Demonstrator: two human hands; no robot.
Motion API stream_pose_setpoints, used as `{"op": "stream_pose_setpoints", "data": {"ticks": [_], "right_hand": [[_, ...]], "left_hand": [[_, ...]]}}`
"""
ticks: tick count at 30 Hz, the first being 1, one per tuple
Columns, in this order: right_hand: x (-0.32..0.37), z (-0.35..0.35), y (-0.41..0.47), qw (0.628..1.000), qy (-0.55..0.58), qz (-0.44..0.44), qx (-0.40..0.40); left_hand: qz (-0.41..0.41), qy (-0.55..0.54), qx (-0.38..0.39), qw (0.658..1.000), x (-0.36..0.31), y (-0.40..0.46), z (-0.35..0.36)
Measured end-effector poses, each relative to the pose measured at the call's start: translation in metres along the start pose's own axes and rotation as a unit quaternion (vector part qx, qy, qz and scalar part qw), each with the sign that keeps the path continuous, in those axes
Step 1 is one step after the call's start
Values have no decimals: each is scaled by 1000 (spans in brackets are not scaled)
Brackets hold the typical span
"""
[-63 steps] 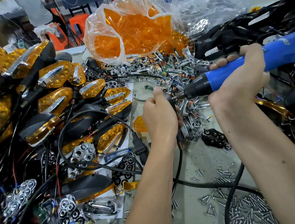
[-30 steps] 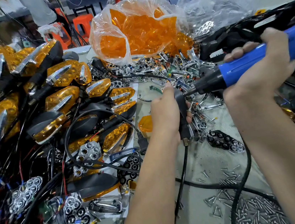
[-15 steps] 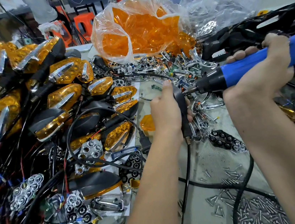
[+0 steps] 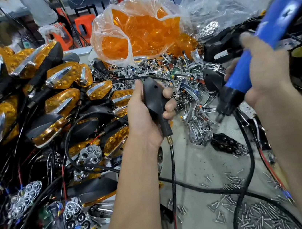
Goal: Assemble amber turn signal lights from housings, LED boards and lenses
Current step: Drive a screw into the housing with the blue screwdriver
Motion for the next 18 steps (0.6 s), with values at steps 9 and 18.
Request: {"op": "stream_pose_setpoints", "data": {"ticks": [9,18], "right_hand": [[-21,4,-4,844,-526,-67,82],[-17,65,-55,883,-415,-155,156]], "left_hand": [[7,-62,34,997,1,-1,4],[75,-1,-77,994,13,3,18]]}}
Point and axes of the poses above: each hand's wrist, its own y-axis towards the middle knuckle, its own z-axis out of the palm, x = y × z, the point moved 4 cm from there along y, towards the middle knuckle, and after that the axes turned 1 degree about -z, right-handed, at the moved point
